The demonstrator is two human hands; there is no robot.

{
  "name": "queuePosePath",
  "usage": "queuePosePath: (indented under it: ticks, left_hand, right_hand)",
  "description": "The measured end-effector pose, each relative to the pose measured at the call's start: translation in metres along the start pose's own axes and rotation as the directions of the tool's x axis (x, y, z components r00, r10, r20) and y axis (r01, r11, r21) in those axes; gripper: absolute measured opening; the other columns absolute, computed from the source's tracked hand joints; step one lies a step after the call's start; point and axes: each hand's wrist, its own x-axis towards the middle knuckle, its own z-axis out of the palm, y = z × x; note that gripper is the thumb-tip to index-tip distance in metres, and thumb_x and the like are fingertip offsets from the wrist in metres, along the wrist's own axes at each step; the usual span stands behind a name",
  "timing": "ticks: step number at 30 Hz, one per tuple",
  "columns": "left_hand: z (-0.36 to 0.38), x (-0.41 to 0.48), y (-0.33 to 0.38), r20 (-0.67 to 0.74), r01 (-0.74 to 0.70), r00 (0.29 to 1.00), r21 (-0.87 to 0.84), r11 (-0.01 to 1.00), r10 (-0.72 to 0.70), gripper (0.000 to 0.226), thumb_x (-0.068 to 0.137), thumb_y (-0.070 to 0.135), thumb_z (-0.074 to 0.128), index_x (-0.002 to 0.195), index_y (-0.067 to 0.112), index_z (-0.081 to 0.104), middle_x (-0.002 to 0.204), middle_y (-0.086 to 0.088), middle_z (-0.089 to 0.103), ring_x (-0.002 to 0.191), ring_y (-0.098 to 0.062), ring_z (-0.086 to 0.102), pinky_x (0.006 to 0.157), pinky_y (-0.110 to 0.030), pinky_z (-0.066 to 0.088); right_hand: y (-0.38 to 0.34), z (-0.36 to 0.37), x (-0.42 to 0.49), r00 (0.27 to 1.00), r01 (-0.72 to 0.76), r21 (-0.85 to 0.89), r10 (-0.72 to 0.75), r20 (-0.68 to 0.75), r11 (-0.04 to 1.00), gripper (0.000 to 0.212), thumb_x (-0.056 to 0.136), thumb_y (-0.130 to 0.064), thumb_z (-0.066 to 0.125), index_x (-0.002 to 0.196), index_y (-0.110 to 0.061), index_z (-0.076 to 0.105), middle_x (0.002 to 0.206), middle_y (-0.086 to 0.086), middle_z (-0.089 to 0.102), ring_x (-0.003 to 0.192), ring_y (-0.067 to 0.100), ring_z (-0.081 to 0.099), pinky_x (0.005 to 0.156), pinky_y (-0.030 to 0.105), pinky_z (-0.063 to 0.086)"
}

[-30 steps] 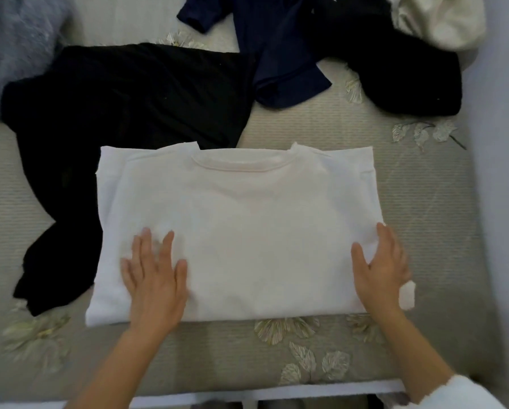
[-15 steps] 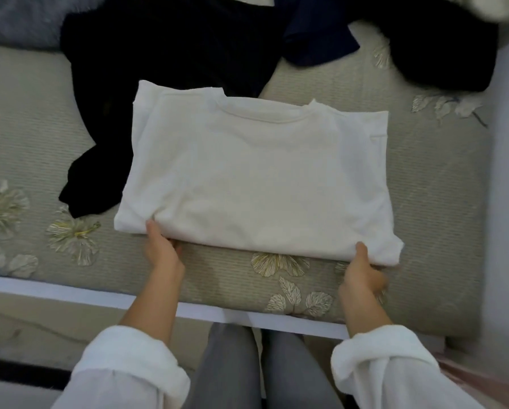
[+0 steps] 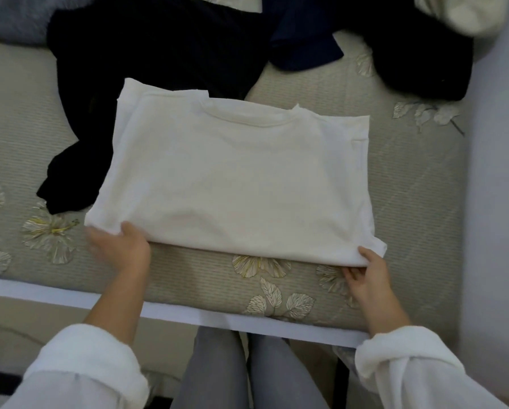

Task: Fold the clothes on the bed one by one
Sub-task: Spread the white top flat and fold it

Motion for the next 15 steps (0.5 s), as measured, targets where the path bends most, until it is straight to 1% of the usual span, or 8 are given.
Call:
queuePosePath:
  ticks: [1, 2, 4, 6, 8, 9, 12, 15]
  left_hand:
    - [0.004, -0.014, -0.002, 0.069, -0.214, 0.976, 0.093, 0.972, 0.208, 0.063, 0.098, 0.024, 0.048, 0.150, 0.010, 0.016, 0.158, -0.011, 0.015, 0.143, -0.027, 0.022, 0.114, -0.038, 0.025]
    - [0.011, -0.031, -0.004, 0.183, -0.409, 0.906, 0.145, 0.901, 0.382, 0.064, 0.098, 0.025, 0.047, 0.151, 0.012, 0.014, 0.160, -0.010, 0.006, 0.146, -0.027, 0.012, 0.116, -0.039, 0.019]
    - [0.030, -0.067, -0.007, 0.448, -0.700, 0.686, 0.188, 0.689, 0.574, 0.064, 0.099, 0.028, 0.045, 0.152, 0.013, 0.011, 0.161, -0.010, -0.003, 0.148, -0.024, -0.003, 0.119, -0.040, 0.007]
    - [0.054, -0.097, -0.008, 0.653, -0.853, 0.469, 0.160, 0.497, 0.595, 0.065, 0.101, 0.033, 0.037, 0.153, 0.015, 0.002, 0.159, -0.007, -0.014, 0.146, -0.020, -0.017, 0.118, -0.037, -0.005]
    - [0.075, -0.113, -0.013, 0.785, -0.915, 0.329, 0.129, 0.381, 0.525, 0.065, 0.102, 0.040, 0.028, 0.151, 0.019, -0.008, 0.155, -0.001, -0.026, 0.141, -0.015, -0.028, 0.115, -0.033, -0.015]
    - [0.083, -0.114, -0.017, 0.834, -0.927, 0.299, 0.139, 0.348, 0.465, 0.065, 0.101, 0.043, 0.025, 0.151, 0.021, -0.011, 0.154, 0.000, -0.029, 0.139, -0.014, -0.031, 0.114, -0.033, -0.018]
    - [0.094, -0.106, -0.023, 0.912, -0.940, 0.279, 0.195, 0.280, 0.302, 0.066, 0.100, 0.048, 0.020, 0.147, 0.025, -0.021, 0.150, 0.001, -0.036, 0.135, -0.013, -0.037, 0.111, -0.034, -0.021]
    - [0.093, -0.101, -0.014, 0.946, -0.926, 0.245, 0.165, 0.340, 0.209, 0.068, 0.100, 0.049, 0.025, 0.148, 0.027, -0.018, 0.150, 0.003, -0.036, 0.135, -0.012, -0.037, 0.111, -0.034, -0.020]
  right_hand:
    - [-0.001, -0.002, 0.002, 1.000, -0.006, 0.012, 0.006, 0.016, 1.000, 0.032, 0.091, -0.012, 0.054, 0.123, -0.016, 0.054, 0.114, 0.006, 0.060, 0.086, 0.015, 0.059, 0.087, 0.031, 0.047]
    - [-0.002, -0.004, 0.003, 0.999, -0.015, 0.026, 0.014, 0.031, 1.000, 0.033, 0.091, -0.013, 0.055, 0.124, -0.016, 0.053, 0.111, 0.005, 0.061, 0.087, 0.015, 0.059, 0.087, 0.031, 0.046]
    - [0.000, -0.008, 0.003, 0.998, -0.043, 0.052, 0.040, 0.054, 0.998, 0.032, 0.091, -0.014, 0.056, 0.123, -0.016, 0.054, 0.103, 0.005, 0.061, 0.089, 0.017, 0.059, 0.086, 0.031, 0.046]
    - [0.001, -0.009, 0.002, 0.995, -0.075, 0.075, 0.069, 0.072, 0.994, 0.023, 0.090, -0.014, 0.059, 0.112, -0.014, 0.057, 0.102, 0.006, 0.061, 0.090, 0.018, 0.059, 0.088, 0.032, 0.046]
    - [0.001, -0.010, 0.001, 0.992, -0.081, 0.079, 0.073, 0.099, 0.994, 0.014, 0.089, -0.014, 0.060, 0.103, -0.015, 0.059, 0.103, 0.007, 0.062, 0.092, 0.019, 0.060, 0.090, 0.033, 0.047]
    - [0.000, -0.011, 0.000, 0.991, -0.070, 0.072, 0.061, 0.118, 0.995, 0.015, 0.089, -0.013, 0.060, 0.104, -0.016, 0.059, 0.103, 0.006, 0.063, 0.093, 0.019, 0.060, 0.090, 0.034, 0.048]
    - [-0.004, -0.008, -0.005, 0.981, 0.017, 0.053, -0.027, 0.194, 0.998, 0.030, 0.088, -0.011, 0.061, 0.117, -0.016, 0.059, 0.106, 0.003, 0.068, 0.098, 0.017, 0.062, 0.090, 0.031, 0.049]
    - [-0.010, 0.007, -0.024, 0.937, 0.171, 0.036, -0.174, 0.302, 0.985, 0.031, 0.088, -0.010, 0.059, 0.118, -0.017, 0.060, 0.117, 0.002, 0.069, 0.109, 0.017, 0.063, 0.097, 0.031, 0.048]
